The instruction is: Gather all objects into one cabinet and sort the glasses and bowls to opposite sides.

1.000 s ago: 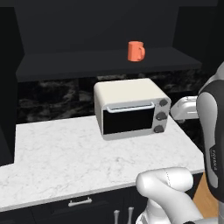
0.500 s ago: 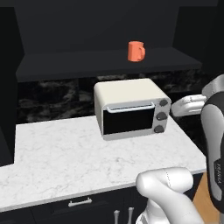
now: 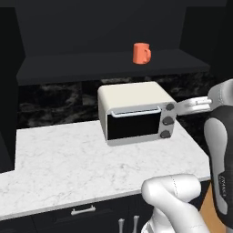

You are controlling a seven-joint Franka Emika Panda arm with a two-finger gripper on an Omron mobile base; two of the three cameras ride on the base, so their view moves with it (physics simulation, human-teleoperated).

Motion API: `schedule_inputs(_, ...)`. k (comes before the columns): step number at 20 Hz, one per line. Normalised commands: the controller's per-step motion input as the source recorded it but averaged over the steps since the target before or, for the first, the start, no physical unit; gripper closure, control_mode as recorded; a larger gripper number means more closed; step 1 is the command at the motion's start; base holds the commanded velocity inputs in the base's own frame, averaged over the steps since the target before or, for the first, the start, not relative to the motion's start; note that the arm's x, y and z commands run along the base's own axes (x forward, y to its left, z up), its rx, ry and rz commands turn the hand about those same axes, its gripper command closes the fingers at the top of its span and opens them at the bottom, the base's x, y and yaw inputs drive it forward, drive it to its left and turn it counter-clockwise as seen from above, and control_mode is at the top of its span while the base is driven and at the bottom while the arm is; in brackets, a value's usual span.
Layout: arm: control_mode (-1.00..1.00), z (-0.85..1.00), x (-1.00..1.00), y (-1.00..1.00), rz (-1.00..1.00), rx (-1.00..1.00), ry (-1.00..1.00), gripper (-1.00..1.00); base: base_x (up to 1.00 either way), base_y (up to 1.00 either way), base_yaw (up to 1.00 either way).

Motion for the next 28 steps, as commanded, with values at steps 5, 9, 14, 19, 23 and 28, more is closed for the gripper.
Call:
schedule_inputs(5,-1.00,0.20,0.54,0.02,0.00,0.02,0.00,-1.00,0.00,0.00,0.00)
schedule_inputs(9,-1.00,0.33,0.35,0.01,0.00,0.02,0.00,-1.00,0.00,0.00,0.00)
schedule_inputs(14,-1.00,0.40,0.09,0.04,0.00,0.00,-0.04,-1.00,0.00,0.00,0.00)
schedule_inputs(19,-1.00,0.29,0.02,0.03,0.06,0.00,-0.14,-1.00,0.00,0.00,0.00)
schedule_inputs(23,-1.00,0.22,0.01,0.00,0.06,0.00,-0.23,-1.00,0.00,0.00,0.00)
schedule_inputs(28,-1.00,0.10,0.26,0.00,0.02,0.00,-0.12,-1.00,0.00,0.00,0.00)
